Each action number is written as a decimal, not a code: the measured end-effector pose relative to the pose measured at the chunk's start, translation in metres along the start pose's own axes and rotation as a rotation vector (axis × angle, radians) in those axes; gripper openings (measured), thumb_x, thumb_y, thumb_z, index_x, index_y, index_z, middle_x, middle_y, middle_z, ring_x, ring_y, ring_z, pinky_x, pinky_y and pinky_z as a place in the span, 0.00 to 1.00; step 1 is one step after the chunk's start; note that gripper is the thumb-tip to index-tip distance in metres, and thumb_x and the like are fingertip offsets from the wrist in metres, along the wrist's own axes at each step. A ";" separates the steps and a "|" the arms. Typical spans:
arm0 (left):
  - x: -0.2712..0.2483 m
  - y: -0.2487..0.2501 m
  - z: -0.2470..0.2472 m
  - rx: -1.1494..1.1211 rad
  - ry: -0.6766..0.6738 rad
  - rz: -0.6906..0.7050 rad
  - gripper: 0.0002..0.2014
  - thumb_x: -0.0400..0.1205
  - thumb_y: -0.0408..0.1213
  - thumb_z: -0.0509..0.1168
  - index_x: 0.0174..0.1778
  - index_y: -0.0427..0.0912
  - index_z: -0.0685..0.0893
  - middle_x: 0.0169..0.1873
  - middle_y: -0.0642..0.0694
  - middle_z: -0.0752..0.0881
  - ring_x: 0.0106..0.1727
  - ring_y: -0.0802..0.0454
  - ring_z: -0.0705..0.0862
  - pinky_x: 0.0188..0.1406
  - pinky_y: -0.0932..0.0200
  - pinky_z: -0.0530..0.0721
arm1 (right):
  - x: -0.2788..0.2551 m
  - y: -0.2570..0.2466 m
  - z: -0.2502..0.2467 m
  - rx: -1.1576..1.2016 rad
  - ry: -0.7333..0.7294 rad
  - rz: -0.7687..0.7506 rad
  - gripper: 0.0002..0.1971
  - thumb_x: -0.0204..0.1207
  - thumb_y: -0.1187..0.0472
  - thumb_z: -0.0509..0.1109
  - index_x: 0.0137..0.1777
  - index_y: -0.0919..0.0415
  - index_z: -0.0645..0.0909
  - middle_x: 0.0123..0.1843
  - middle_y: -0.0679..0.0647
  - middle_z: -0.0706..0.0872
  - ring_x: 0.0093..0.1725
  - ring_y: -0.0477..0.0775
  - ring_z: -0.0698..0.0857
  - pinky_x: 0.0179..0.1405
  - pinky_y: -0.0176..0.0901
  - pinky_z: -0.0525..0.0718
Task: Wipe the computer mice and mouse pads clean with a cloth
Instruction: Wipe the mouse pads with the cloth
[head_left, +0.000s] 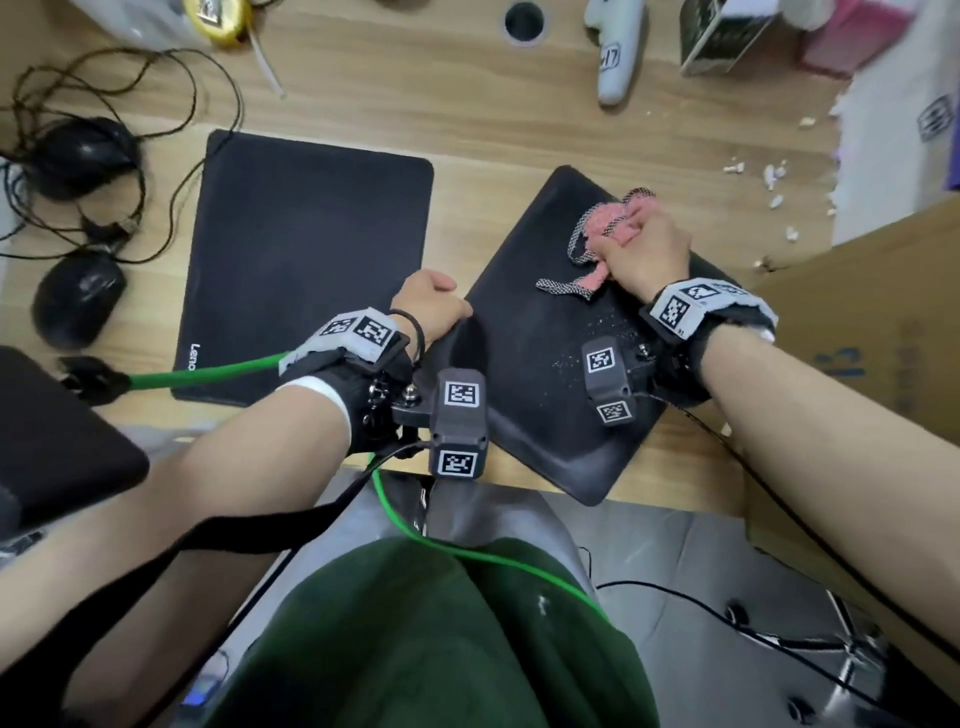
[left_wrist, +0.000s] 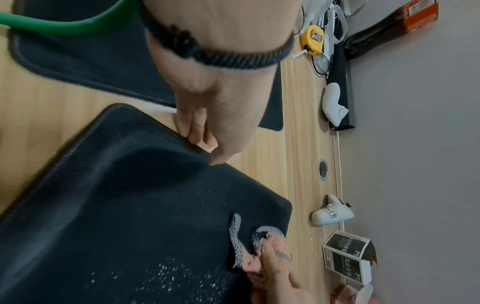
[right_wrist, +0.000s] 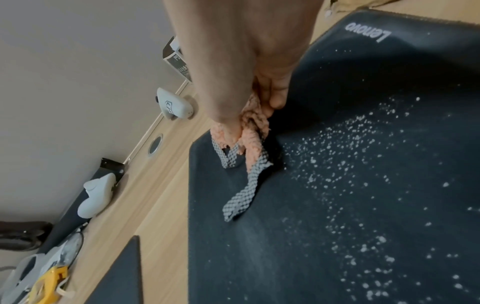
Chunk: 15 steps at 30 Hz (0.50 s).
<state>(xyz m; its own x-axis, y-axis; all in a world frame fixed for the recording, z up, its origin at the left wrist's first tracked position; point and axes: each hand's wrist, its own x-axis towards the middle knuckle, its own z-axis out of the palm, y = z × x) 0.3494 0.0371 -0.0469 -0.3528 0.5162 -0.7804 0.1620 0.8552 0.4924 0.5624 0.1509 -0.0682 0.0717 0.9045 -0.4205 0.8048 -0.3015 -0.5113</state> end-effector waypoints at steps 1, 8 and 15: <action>-0.001 -0.001 0.000 -0.010 0.001 0.022 0.15 0.69 0.33 0.72 0.50 0.49 0.80 0.58 0.39 0.86 0.62 0.39 0.84 0.66 0.47 0.81 | 0.000 -0.004 0.003 -0.004 -0.015 -0.007 0.16 0.67 0.46 0.77 0.48 0.53 0.79 0.50 0.59 0.87 0.56 0.60 0.83 0.62 0.42 0.76; -0.005 -0.005 -0.006 -0.045 0.044 0.122 0.17 0.71 0.31 0.69 0.55 0.50 0.81 0.54 0.45 0.87 0.57 0.39 0.86 0.61 0.44 0.84 | -0.006 -0.035 0.025 -0.043 -0.102 -0.086 0.15 0.65 0.48 0.78 0.45 0.53 0.79 0.45 0.56 0.85 0.51 0.58 0.84 0.62 0.43 0.80; -0.005 -0.009 -0.017 0.022 0.055 0.272 0.21 0.74 0.25 0.66 0.62 0.45 0.83 0.55 0.46 0.82 0.55 0.47 0.84 0.63 0.50 0.83 | -0.014 -0.067 0.037 -0.106 -0.147 -0.128 0.19 0.69 0.48 0.78 0.55 0.58 0.83 0.58 0.62 0.86 0.60 0.61 0.83 0.57 0.40 0.76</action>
<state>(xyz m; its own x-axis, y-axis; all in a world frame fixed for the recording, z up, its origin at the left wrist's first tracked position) 0.3337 0.0260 -0.0412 -0.3430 0.7245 -0.5979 0.2778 0.6863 0.6722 0.4859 0.1471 -0.0558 -0.1157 0.8774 -0.4657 0.8597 -0.1463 -0.4893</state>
